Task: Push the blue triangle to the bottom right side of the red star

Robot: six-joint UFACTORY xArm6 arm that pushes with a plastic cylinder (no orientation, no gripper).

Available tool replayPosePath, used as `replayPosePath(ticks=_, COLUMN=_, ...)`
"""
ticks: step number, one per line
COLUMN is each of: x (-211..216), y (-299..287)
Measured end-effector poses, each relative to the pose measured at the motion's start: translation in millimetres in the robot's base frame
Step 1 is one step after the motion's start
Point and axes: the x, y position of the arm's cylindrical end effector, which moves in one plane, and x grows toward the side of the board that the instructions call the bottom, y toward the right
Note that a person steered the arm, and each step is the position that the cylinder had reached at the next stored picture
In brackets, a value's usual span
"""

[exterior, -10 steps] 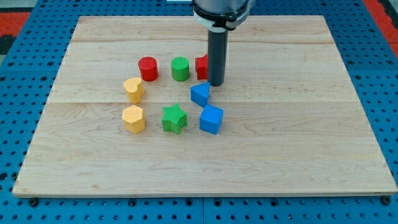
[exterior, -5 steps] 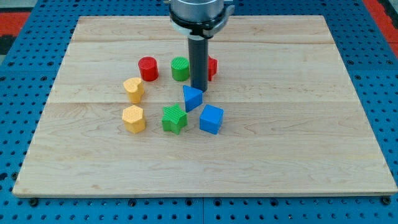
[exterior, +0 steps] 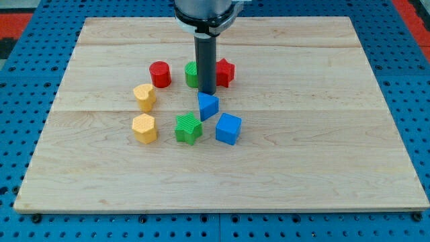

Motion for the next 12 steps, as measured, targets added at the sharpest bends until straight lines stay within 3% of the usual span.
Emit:
replayPosePath(ticks=4, x=4, y=-30)
replayPosePath(ticks=8, x=38, y=-36)
replayPosePath(ticks=12, x=41, y=4)
